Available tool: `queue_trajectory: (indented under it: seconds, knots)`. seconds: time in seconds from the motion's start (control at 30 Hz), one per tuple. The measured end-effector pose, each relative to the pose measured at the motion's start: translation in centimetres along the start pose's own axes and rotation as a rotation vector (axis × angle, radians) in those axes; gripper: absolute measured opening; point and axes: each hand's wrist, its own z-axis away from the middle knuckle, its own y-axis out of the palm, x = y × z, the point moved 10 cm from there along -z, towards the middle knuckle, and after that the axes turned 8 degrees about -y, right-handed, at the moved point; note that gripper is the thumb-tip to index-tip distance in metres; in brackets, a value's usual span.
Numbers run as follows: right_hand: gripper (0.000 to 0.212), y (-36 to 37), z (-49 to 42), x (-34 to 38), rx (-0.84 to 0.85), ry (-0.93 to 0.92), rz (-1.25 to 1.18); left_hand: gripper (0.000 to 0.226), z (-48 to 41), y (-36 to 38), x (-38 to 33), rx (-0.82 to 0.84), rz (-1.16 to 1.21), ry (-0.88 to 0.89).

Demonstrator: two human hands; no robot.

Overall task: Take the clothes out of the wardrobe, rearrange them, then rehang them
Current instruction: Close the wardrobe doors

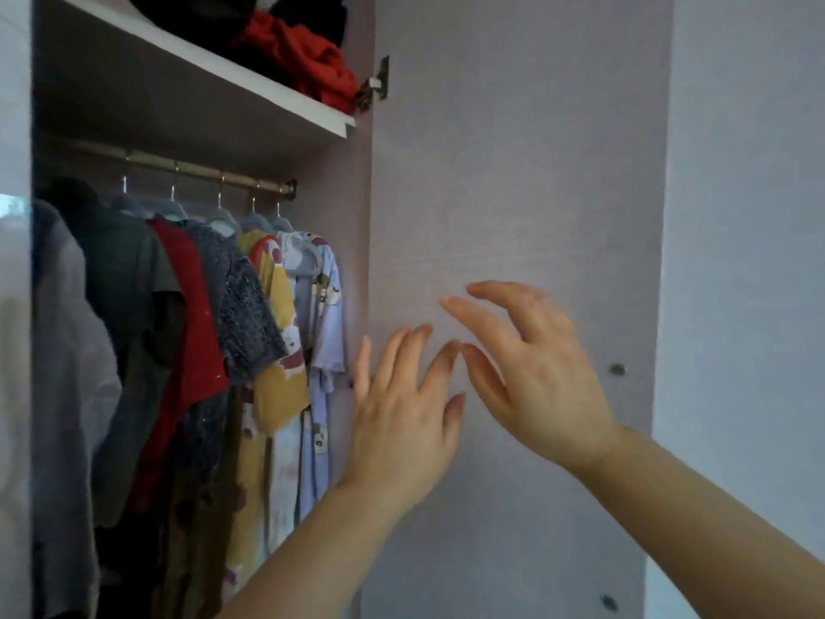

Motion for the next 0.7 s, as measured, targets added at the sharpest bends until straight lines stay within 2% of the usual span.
queue_trajectory:
  seconds: [0.1, 0.2, 0.27, 0.33, 0.4, 0.5, 0.63, 0.7]
  knots:
    - [0.041, -4.7, 3.5, -5.1, -0.116, 0.065, 0.037, 0.047, -2.2, 1.0, -6.2, -0.008, 0.061, 0.035]
    - [0.046, -7.9, 7.8, -11.0, -0.246, 0.252, 0.024, 0.05, -4.8, 0.7, -11.3, -0.067, 0.063, 0.068]
    - [0.049, -7.7, 10.6, -14.4, -0.23, 0.369, 0.013, 0.052, -6.8, 0.7, -14.4, -0.084, 0.022, 0.102]
    - [0.053, -6.1, 12.8, -16.2, -0.139, 0.417, 0.008, 0.053, -8.9, 0.8, -17.7, -0.074, -0.064, 0.172]
    - [0.058, -4.1, 14.2, -16.8, -0.062, 0.433, -0.015, 0.052, -10.4, 2.3, -20.5, 0.023, -0.212, 0.274]
    - [0.055, -2.4, 14.8, -16.1, -0.073, 0.438, -0.099, 0.046, -11.3, 5.2, -21.2, 0.143, -0.455, 0.38]
    - [0.049, -1.6, 14.6, -14.9, -0.137, 0.453, -0.21, 0.042, -10.9, 5.2, -20.2, 0.124, -0.501, 0.417]
    - [0.049, -1.5, 14.5, -14.2, -0.166, 0.46, -0.256, 0.042, -10.8, 3.8, -20.2, 0.038, -0.497, 0.461]
